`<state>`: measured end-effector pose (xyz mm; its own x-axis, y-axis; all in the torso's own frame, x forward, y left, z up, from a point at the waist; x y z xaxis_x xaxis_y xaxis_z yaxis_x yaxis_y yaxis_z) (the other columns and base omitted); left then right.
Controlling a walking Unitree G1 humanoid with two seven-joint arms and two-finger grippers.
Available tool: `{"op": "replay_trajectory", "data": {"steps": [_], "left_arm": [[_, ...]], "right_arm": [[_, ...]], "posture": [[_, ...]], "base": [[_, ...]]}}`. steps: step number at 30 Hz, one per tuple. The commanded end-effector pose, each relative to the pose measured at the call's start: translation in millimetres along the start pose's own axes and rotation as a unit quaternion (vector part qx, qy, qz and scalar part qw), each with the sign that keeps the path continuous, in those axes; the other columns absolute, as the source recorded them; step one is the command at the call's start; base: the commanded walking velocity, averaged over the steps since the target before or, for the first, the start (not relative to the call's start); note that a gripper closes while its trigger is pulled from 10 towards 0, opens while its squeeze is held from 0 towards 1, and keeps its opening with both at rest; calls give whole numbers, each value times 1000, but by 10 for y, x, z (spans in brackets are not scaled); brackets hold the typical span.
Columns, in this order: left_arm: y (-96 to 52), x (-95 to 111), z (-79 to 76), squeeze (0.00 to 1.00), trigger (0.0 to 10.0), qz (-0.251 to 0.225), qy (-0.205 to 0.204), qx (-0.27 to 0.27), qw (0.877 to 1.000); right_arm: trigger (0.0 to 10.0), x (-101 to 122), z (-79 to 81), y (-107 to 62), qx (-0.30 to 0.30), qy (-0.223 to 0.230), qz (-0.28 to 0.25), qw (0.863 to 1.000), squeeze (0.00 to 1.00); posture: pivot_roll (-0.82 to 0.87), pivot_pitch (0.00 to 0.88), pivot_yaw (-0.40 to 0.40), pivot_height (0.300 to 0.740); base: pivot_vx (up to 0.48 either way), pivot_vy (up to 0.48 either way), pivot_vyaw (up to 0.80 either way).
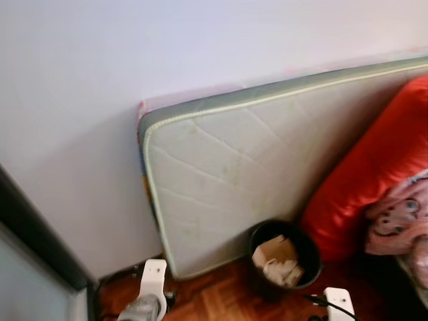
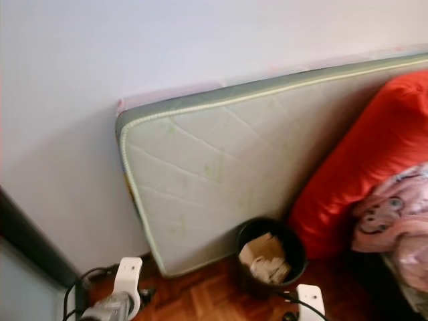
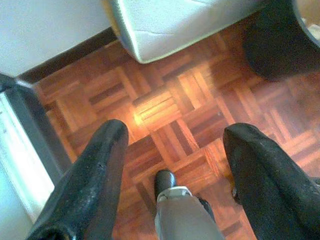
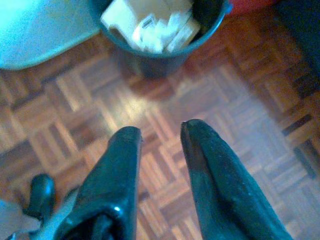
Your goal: Clean up the room
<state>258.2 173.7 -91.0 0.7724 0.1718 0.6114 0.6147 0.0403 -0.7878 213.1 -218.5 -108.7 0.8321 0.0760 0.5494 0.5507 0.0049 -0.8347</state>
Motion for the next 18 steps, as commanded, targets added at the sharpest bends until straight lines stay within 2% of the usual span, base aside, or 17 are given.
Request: {"op": "replay_trajectory", "data": {"steps": [1,9,11,18], "left_arm": [[-4,-49,25,0,10000,9,4,4,1000],[-3,-43,25,0,10000,9,5,5,1000],[-3,-39,25,0,10000,8,8,5,1000],[-3,-33,23,0,10000,7,8,3,1000]], "right_arm": [[10000,-8,-38,-8,-5,-2,1,1000,0],[10000,8,-45,-8,-8,2,-5,1000,0],[10000,19,-46,-8,-10,11,-10,1000,0],[10000,21,-49,-7,-13,15,-11,1000,0]], "posture": [[55,0,-29,740],[55,0,-29,740],[55,0,-29,740],[53,0,-27,740]], "base": [[0,0,-781],[0,0,-709],[0,0,0],[0,-318,0]]}}
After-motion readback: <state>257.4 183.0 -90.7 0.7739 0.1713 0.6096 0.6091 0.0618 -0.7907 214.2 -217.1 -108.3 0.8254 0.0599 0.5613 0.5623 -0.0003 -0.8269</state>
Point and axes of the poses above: a point about 5 cm out from each wrist's last joint towards the gripper, its own y axis pointing out of the wrist towards the gripper, its own x axis along the axis of the wrist's last joint, z = x × y, the point moved 4 cm from there along y, pointing out of the wrist towards the gripper, and after that the axes turned 11 degrees about -y, right-handed, at the moved point
